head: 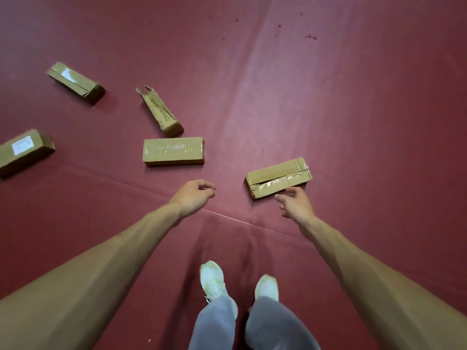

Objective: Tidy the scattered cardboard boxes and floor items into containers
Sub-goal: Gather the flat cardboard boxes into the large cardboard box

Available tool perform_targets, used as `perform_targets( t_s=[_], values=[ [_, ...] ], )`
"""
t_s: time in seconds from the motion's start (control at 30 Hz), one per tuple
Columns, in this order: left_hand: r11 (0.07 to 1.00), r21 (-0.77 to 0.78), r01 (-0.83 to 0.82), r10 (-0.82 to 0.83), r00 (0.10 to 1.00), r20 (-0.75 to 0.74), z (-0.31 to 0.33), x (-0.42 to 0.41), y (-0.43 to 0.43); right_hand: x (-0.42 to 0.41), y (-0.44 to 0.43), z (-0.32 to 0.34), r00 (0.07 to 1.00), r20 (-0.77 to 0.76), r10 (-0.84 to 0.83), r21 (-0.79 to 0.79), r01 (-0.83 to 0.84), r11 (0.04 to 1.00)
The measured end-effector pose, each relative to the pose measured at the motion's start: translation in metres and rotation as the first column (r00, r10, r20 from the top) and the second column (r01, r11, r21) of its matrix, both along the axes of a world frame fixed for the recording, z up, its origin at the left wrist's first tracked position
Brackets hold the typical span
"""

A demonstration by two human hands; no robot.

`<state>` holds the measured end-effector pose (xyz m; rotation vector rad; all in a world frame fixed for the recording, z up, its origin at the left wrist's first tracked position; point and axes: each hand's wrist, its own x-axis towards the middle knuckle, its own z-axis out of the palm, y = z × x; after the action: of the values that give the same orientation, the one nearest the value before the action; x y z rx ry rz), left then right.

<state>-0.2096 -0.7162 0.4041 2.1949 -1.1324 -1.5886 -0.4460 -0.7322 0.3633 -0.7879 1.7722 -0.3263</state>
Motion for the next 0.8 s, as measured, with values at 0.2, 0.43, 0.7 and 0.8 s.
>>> perform_targets(
  t_s=[0.2,0.43,0.7,0.8],
  values=[
    [0.992,0.074,0.105,-0.105,0.994,-0.006,-0.07,-0.063,-0.1,-0.041,-0.072,-0.08,0.988,-0.023,-0.153,0.118,0.154,0.981],
    [0.991,0.068,0.118,-0.12,0.993,0.023,-0.18,-0.119,-0.191,-0.083,-0.116,-0.239,0.977,-0.02,-0.215,0.287,0.211,0.934],
    [0.994,0.091,0.069,-0.072,0.997,0.036,-0.318,-0.113,-0.215,-0.082,-0.131,-0.389,0.944,-0.052,-0.327,0.355,0.324,0.877],
    [0.998,0.062,0.004,-0.004,1.0,0.001,-0.355,-0.099,-0.215,-0.069,-0.138,-0.418,0.917,-0.053,-0.395,0.388,0.383,0.838]
  ],
)
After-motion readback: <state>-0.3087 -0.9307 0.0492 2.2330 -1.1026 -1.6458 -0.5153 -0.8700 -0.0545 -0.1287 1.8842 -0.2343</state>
